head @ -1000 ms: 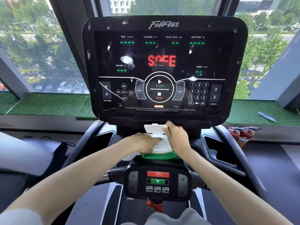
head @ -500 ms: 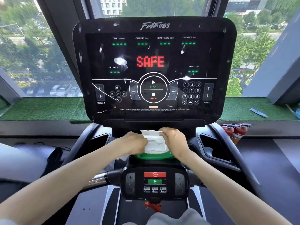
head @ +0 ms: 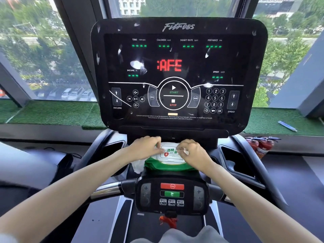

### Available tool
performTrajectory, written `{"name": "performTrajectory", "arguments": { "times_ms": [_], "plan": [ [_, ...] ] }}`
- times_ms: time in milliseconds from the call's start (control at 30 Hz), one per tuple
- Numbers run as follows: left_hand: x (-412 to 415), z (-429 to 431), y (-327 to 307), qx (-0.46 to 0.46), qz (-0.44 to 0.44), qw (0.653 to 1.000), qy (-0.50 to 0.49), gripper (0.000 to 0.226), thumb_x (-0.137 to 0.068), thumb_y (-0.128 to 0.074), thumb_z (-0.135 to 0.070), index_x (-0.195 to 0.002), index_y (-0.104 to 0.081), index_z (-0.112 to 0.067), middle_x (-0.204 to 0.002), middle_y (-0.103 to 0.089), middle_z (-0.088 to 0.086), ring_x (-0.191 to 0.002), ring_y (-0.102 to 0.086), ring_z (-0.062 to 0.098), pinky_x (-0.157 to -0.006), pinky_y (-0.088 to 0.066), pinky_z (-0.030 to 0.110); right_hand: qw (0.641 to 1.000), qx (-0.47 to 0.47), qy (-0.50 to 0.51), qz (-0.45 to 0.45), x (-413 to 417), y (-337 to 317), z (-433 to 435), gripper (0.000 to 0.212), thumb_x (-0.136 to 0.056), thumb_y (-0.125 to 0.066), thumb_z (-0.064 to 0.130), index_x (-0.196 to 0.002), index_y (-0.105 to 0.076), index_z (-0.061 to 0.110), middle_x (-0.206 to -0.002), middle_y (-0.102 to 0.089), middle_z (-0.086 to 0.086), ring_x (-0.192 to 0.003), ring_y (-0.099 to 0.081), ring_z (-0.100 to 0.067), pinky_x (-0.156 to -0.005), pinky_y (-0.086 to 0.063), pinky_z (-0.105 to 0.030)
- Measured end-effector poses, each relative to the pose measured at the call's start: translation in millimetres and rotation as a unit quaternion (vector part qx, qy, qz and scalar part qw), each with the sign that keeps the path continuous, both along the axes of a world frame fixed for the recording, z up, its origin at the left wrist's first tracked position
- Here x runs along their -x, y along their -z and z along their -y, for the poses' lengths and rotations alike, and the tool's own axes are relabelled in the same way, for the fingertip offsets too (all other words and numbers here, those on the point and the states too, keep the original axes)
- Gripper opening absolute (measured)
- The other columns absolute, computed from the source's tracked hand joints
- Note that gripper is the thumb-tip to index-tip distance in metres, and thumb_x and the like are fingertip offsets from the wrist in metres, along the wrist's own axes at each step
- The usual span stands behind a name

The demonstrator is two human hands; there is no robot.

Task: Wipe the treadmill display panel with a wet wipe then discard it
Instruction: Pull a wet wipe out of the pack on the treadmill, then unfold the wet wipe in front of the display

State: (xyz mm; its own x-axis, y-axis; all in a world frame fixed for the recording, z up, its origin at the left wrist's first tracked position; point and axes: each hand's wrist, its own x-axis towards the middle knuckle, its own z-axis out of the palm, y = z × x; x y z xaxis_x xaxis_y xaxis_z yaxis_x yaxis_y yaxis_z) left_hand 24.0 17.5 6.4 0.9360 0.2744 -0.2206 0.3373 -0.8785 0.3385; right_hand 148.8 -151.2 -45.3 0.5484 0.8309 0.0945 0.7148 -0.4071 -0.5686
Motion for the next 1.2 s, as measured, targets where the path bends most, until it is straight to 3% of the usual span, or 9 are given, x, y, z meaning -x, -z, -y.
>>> {"name": "performTrajectory", "arguments": {
  "times_ms": [100,400,567,733,833,900,967,1067,1200],
  "plan": [
    [-11,3,14,-0.015,-0.032,0.999,0.001,0.037,-0.080,-0.062,-0.053,-0.086,-0.053,-0.018,-0.070,-0.049,-0.007,-0.080,-0.050,0.017,-0.063,-0.034,0.030,0.998,0.065,-0.010,0.006,1,3,-4,0.029,-0.079,-0.069,0.031,-0.103,-0.059,0.018,-0.110,-0.056,0.003,-0.109,-0.046,-0.016,-0.087,-0.042,-0.033],
    [-26,12,39,-0.055,-0.090,0.994,-0.026,0.038,-0.078,-0.067,-0.048,-0.090,-0.054,-0.015,-0.096,-0.061,0.001,-0.086,-0.056,0.020,-0.067,-0.037,0.030,0.990,0.122,-0.039,0.057,7,3,-13,0.042,-0.075,-0.074,0.026,-0.103,-0.045,0.014,-0.105,-0.051,0.001,-0.100,-0.047,-0.018,-0.069,-0.035,-0.027],
    [-28,10,38,-0.047,-0.103,0.993,-0.033,0.039,-0.077,-0.069,-0.048,-0.094,-0.056,-0.015,-0.092,-0.060,0.000,-0.080,-0.053,0.017,-0.065,-0.037,0.029,0.984,0.157,-0.049,0.074,3,-2,-21,0.045,-0.073,-0.076,0.029,-0.103,-0.045,0.015,-0.107,-0.051,0.000,-0.103,-0.047,-0.019,-0.068,-0.034,-0.028],
    [-29,2,9,0.169,-0.040,0.983,-0.066,0.018,-0.080,-0.070,-0.031,-0.087,-0.063,-0.017,-0.087,-0.060,-0.006,-0.084,-0.055,0.012,-0.065,-0.040,0.023,0.979,0.195,-0.062,0.006,0,-15,-22,0.040,-0.080,-0.069,0.034,-0.111,-0.053,0.015,-0.117,-0.054,-0.003,-0.110,-0.050,-0.021,-0.086,-0.042,-0.031],
    [-30,-4,-40,0.299,0.043,0.950,-0.076,0.015,-0.084,-0.067,-0.024,-0.096,-0.067,-0.015,-0.092,-0.067,-0.002,-0.084,-0.059,0.010,-0.073,-0.045,0.020,0.982,0.094,-0.052,-0.155,2,-50,-22,0.045,-0.085,-0.055,0.053,-0.105,-0.065,0.015,-0.113,-0.065,-0.006,-0.108,-0.057,-0.022,-0.094,-0.045,-0.037],
    [-33,-8,-70,0.384,0.081,0.916,-0.082,0.016,-0.087,-0.064,-0.016,-0.103,-0.067,-0.014,-0.095,-0.068,0.004,-0.084,-0.061,0.012,-0.075,-0.048,0.024,0.941,-0.021,-0.023,-0.337,6,-82,-24,0.053,-0.088,-0.042,0.060,-0.104,-0.068,0.016,-0.107,-0.069,-0.005,-0.104,-0.062,-0.020,-0.092,-0.048,-0.036],
    [-39,-10,-92,0.436,0.111,0.889,-0.083,0.023,-0.088,-0.060,-0.008,-0.109,-0.065,-0.013,-0.093,-0.068,0.004,-0.083,-0.062,0.013,-0.072,-0.048,0.024,0.898,-0.090,-0.030,-0.429,4,-106,-24,0.054,-0.089,-0.038,0.060,-0.104,-0.068,0.017,-0.104,-0.071,-0.006,-0.100,-0.065,-0.021,-0.089,-0.051,-0.033],
    [-47,-7,-118,0.441,0.145,0.883,-0.071,0.031,-0.086,-0.059,-0.001,-0.114,-0.063,-0.013,-0.092,-0.067,0.004,-0.080,-0.063,0.014,-0.070,-0.051,0.026,0.911,-0.135,-0.032,-0.388,-3,-129,-24,0.032,-0.089,-0.057,0.037,-0.104,-0.064,0.010,-0.101,-0.071,-0.011,-0.093,-0.067,-0.023,-0.082,-0.053,-0.031],
    [-52,-3,-139,0.404,0.171,0.897,-0.046,0.033,-0.084,-0.061,0.001,-0.115,-0.062,-0.009,-0.096,-0.069,0.009,-0.082,-0.065,0.014,-0.069,-0.054,0.028,0.934,-0.146,0.020,-0.327,-15,-145,-26,0.026,-0.079,-0.072,0.022,-0.093,-0.064,0.002,-0.088,-0.069,-0.011,-0.078,-0.063,-0.019,-0.074,-0.049,-0.031]
  ]
}}
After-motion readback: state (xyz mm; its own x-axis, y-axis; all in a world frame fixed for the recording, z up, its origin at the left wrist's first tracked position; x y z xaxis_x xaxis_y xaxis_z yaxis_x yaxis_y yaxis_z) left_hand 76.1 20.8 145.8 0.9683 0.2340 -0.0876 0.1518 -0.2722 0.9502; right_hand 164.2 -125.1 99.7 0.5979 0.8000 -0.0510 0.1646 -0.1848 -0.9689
